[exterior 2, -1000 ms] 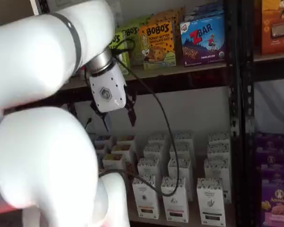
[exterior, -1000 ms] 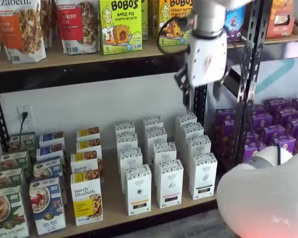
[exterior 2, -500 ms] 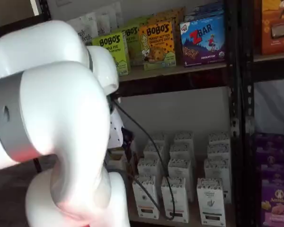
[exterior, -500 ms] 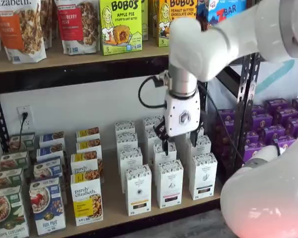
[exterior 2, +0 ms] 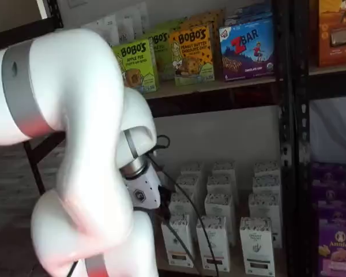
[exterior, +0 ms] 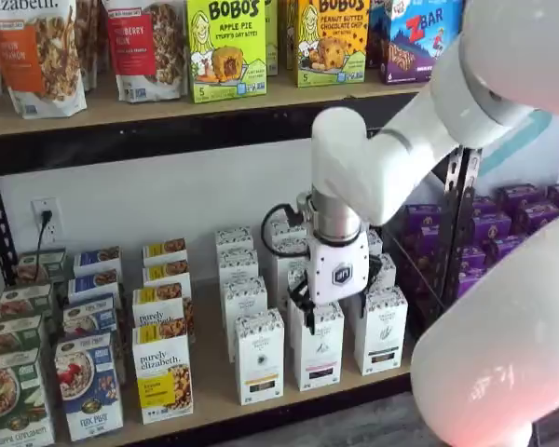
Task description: Pick up the white box with a green strip in the middle, on the bottom shelf, the sixth box from the left
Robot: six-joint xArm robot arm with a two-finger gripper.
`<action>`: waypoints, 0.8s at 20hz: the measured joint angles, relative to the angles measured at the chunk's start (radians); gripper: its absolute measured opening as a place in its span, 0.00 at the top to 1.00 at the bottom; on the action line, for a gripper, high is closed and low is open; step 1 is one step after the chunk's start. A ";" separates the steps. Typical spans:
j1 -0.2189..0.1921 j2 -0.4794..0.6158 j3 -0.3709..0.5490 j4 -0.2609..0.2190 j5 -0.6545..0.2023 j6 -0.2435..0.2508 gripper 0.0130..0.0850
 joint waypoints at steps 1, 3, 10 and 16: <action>-0.018 0.025 0.010 -0.011 -0.038 -0.004 0.00; -0.061 0.076 0.023 -0.028 -0.103 -0.023 0.00; -0.239 0.272 0.026 -0.104 -0.313 -0.109 0.00; -0.394 0.490 -0.047 -0.315 -0.468 -0.045 0.00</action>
